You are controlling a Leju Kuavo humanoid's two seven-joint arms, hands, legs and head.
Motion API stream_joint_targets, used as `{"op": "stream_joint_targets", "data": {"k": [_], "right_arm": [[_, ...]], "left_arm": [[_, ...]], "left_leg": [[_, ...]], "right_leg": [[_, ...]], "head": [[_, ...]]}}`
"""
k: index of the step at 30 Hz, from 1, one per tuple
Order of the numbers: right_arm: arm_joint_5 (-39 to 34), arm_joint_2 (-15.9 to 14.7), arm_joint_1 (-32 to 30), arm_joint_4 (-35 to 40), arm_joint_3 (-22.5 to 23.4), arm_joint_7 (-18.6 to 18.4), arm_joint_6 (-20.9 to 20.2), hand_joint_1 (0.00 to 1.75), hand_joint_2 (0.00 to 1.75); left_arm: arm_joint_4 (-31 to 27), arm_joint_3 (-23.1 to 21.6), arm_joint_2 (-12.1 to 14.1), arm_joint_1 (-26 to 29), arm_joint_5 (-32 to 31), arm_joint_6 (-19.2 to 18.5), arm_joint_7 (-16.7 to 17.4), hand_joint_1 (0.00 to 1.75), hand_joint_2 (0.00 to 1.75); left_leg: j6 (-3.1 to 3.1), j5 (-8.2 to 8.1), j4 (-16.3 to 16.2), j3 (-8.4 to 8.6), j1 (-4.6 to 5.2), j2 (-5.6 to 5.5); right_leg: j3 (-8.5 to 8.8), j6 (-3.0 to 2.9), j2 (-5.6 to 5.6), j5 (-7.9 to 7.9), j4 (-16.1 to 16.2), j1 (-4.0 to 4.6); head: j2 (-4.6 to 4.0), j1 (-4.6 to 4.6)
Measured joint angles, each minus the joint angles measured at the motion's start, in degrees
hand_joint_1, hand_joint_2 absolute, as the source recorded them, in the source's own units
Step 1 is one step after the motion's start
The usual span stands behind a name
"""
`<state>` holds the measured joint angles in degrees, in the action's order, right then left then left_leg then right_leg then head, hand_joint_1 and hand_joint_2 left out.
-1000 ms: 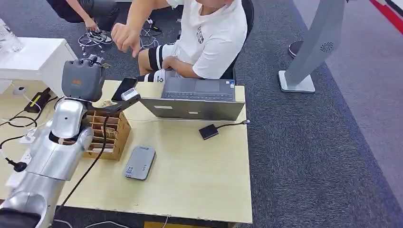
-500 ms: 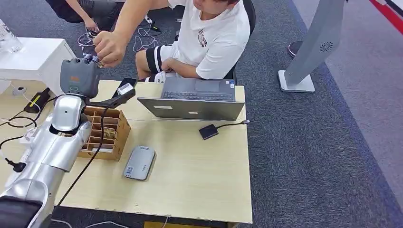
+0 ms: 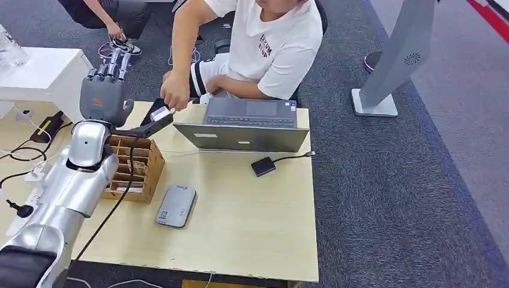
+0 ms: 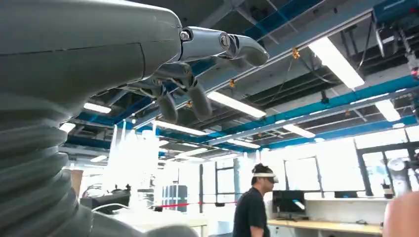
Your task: Pass the card to the sensor for recognition and then transmit it.
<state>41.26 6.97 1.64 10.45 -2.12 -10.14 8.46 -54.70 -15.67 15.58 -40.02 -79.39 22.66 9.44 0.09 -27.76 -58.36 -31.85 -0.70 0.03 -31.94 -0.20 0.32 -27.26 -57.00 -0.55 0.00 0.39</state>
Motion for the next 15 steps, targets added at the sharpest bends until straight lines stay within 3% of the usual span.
{"op": "stream_joint_targets", "data": {"k": [5, 9, 15], "right_arm": [[-0.3, 0.0, 0.0, 0.0, 0.5, 0.0, 0.4, 0.00, 1.75], [-1.0, 0.0, -0.1, 0.0, 1.2, -0.7, 1.2, 0.00, 1.75], [-1.2, 0.0, -0.5, 0.0, 2.2, -1.8, 1.8, 0.00, 1.75]], "left_arm": [[-5.6, 0.0, -0.3, 4.0, 2.7, -0.3, -2.4, 0.00, 1.75], [-15.3, 0.0, -0.3, 11.2, 5.4, -6.7, -2.2, 0.00, 1.75], [-24.8, -0.1, 1.0, 20.2, 7.3, -10.8, -1.3, 0.00, 1.75]], "left_leg": [[0.00, -0.01, 0.0, -0.02, 0.01, 0.00], [0.03, -0.07, 0.0, -0.02, 0.03, 0.07], [0.02, -0.07, 0.0, -0.09, 0.02, 0.06]], "right_leg": [[-0.01, 0.00, 0.00, -0.01, 0.0, 0.00], [-0.04, 0.02, 0.06, -0.03, 0.0, -0.01], [-0.10, 0.02, 0.05, -0.03, 0.0, -0.01]], "head": [[0.00, 0.00], [0.00, 0.00], [0.00, 0.00]]}}
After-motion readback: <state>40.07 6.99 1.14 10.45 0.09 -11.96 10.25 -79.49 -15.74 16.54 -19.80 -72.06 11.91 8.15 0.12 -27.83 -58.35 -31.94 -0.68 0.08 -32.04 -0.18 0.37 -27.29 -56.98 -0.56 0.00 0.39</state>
